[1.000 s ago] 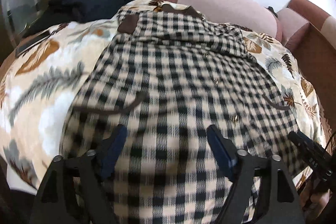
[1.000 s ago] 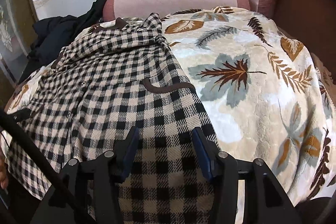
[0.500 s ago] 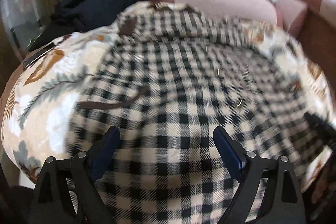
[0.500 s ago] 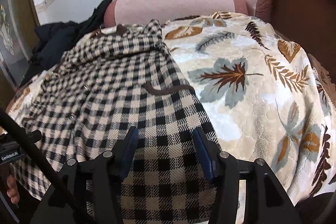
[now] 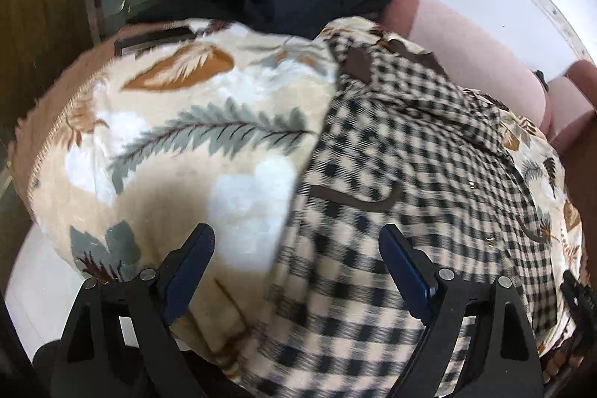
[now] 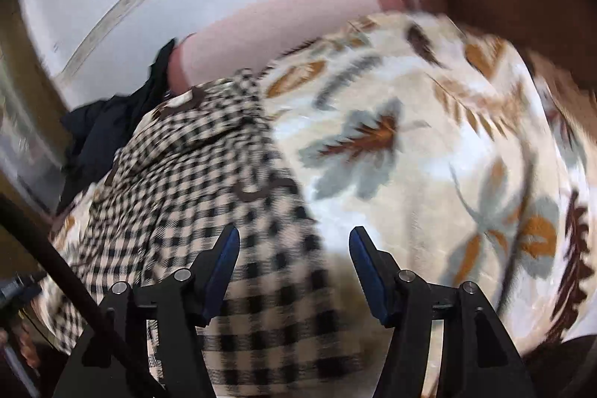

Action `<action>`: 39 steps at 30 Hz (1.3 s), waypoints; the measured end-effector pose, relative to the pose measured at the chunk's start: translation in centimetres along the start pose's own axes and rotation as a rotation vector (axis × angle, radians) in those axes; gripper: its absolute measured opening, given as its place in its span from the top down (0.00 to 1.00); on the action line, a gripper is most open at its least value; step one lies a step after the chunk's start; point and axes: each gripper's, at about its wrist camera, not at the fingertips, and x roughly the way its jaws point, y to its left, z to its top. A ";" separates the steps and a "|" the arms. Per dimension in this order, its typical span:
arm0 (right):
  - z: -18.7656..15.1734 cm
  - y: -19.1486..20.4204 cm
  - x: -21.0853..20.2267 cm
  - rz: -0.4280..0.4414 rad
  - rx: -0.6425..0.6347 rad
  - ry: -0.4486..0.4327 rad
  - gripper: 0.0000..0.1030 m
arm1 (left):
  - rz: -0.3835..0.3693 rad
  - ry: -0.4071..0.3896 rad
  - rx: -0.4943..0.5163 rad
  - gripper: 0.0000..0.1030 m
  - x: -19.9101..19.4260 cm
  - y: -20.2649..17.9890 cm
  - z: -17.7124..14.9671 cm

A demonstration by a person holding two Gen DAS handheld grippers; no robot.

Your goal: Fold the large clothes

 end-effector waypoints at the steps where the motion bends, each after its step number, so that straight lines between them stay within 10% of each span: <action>1: -0.1 -1.1 0.4 0.038 0.056 0.030 0.36 | -0.014 0.012 -0.013 0.14 0.4 0.6 0.0; 8: -0.8 -2.6 1.7 0.105 0.166 0.100 0.38 | -0.165 0.102 -0.092 0.14 3.0 2.7 -1.3; 11: -0.9 1.1 -1.3 -0.001 -0.029 -0.029 0.40 | -0.181 0.058 -0.083 0.14 2.0 2.3 -1.5; 16: -4.1 10.2 -2.3 0.200 -0.373 0.059 0.40 | -0.160 0.022 -0.069 0.16 1.2 2.0 -1.6; 20: -8.1 13.6 0.4 0.260 -0.496 0.219 0.85 | -0.199 -0.080 -0.002 0.16 -1.6 0.8 -1.8; 28: -11.4 16.2 2.6 0.161 -0.625 0.258 0.84 | -0.276 -0.071 0.018 0.16 -1.9 -0.7 -2.1; 32: -11.3 16.6 3.3 0.234 -0.583 0.289 0.73 | -0.362 -0.057 0.067 0.16 -2.5 -2.9 -3.2; 36: -9.3 15.9 3.6 0.485 -0.388 0.390 0.85 | -0.454 0.000 0.215 0.16 -2.6 -7.5 -6.3; 39: -8.1 14.5 3.1 0.452 -0.363 0.352 0.85 | -0.478 0.051 0.354 0.16 -2.8 -10.9 -8.5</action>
